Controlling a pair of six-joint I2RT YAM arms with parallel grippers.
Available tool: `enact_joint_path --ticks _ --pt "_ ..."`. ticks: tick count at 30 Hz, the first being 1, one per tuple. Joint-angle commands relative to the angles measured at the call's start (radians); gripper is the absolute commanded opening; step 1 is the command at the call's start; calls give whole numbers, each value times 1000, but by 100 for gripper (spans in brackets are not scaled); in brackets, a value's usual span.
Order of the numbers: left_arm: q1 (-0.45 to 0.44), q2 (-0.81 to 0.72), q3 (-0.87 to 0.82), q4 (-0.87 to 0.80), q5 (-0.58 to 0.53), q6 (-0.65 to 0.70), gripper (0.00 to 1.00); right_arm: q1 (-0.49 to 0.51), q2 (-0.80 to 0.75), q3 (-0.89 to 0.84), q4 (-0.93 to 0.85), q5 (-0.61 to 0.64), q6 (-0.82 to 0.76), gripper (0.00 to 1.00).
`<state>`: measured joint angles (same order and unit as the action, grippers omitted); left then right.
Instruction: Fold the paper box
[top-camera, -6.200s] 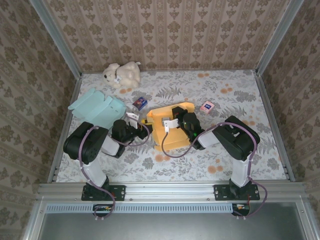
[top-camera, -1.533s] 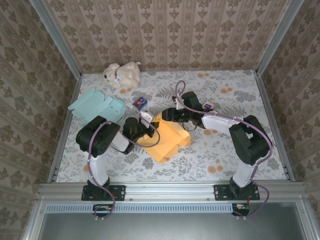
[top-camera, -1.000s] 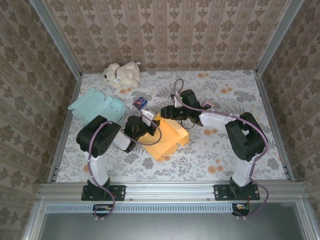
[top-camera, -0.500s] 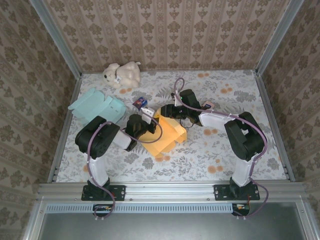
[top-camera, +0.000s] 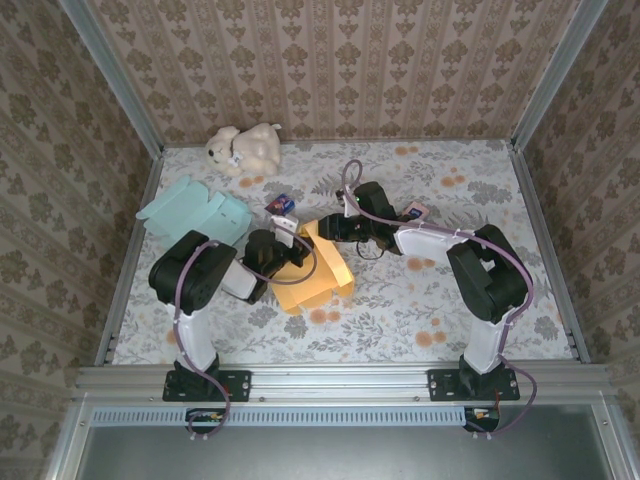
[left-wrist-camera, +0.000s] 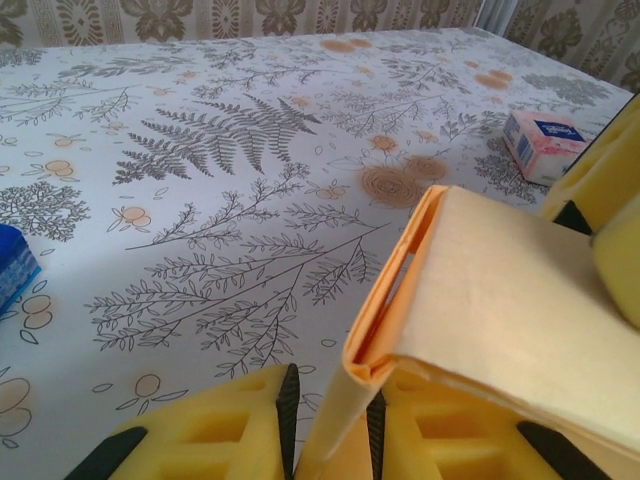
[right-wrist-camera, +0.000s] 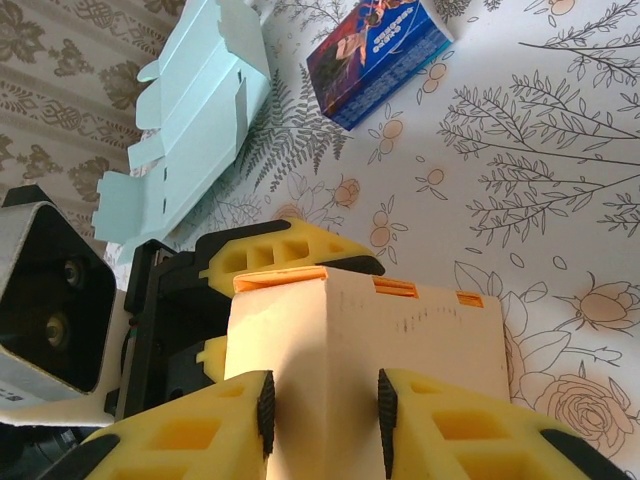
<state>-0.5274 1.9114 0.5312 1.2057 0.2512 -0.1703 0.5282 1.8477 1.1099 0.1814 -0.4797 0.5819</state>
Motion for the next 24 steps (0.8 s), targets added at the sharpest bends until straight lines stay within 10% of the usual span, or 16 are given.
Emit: enact_joint_path --ticks 1,6,15,24 --pt "12 19 15 78 8 -41 27 12 15 -12 -78 -43 -13 33" --pt "12 12 18 86 5 -36 32 1 21 -8 -76 -49 -9 33" --pt "-9 40 58 85 -3 -52 0 -7 38 -12 -45 -79 15 32" --pt "-17 54 42 83 -83 -54 0 -29 -21 -47 -13 -19 44 36"
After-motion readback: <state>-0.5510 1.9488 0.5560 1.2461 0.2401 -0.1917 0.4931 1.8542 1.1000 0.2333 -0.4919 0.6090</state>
